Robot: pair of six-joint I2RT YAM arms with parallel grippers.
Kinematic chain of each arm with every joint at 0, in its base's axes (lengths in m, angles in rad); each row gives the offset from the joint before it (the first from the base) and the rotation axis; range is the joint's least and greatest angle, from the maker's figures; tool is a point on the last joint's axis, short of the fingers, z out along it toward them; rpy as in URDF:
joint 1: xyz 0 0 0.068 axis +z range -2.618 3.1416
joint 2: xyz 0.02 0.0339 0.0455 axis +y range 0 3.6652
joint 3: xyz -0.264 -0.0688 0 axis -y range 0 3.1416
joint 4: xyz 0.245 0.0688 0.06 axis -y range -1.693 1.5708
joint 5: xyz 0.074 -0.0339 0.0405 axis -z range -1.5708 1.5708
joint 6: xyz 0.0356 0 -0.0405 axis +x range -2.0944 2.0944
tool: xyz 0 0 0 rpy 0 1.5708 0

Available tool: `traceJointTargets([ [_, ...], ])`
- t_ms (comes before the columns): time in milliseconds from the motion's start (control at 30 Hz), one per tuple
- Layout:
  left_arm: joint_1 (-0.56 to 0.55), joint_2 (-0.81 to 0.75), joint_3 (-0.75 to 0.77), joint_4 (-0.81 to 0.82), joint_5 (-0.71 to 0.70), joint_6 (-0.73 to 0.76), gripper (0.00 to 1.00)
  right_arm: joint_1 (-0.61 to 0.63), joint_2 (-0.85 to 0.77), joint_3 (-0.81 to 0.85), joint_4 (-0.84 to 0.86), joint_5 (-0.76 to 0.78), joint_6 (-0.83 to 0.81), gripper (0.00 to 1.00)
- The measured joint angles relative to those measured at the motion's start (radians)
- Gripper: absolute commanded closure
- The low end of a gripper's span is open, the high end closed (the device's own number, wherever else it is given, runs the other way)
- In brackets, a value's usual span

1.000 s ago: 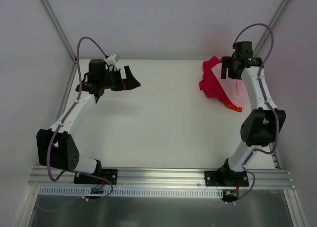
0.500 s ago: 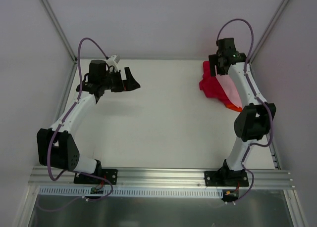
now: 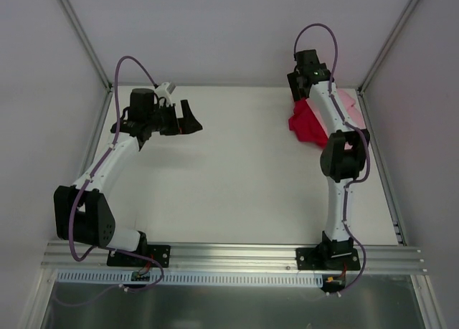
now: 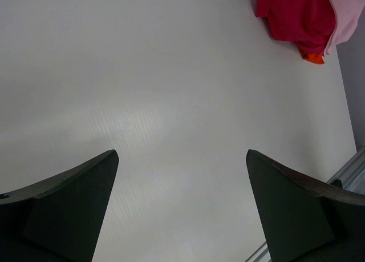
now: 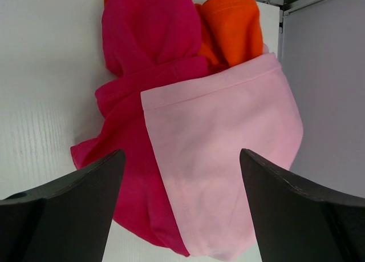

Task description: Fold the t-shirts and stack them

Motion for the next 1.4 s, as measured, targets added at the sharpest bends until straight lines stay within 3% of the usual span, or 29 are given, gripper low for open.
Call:
traceJointTargets([
  [300,0.0,0.0,0.0,-0.024,-0.004,0.012,0.01,0.028,0.069,0.022,0.071,0.027,-0.072,0.14],
  [667,0.0,0.001,0.0,-0.043,-0.029,0.026,0.01,-0.03,0.126,0.014,0.098,0.052,-0.086,0.26],
  [800,0.0,0.009,0.0,-0.043,-0.029,0.026,0.01,-0.043,0.128,0.014,0.098,0.047,-0.084,0.37],
  [933,0.0,0.025,0.0,-0.045,-0.029,0.026,0.01,-0.04,0.128,0.014,0.099,0.042,-0.084,0.57],
  [967,0.0,0.027,0.0,-0.045,-0.029,0.026,0.01,-0.039,0.129,0.014,0.099,0.04,-0.082,0.63],
  [1067,0.0,0.029,0.0,-0.046,-0.03,0.026,0.01,-0.037,0.13,0.014,0.101,0.036,-0.079,0.94],
  [1100,0.0,0.029,0.0,-0.046,-0.03,0.026,0.01,-0.037,0.13,0.014,0.101,0.036,-0.081,0.99],
  [1400,0.0,0.029,0.0,-0.046,-0.03,0.026,0.01,-0.037,0.119,0.014,0.115,0.056,-0.081,0.99],
])
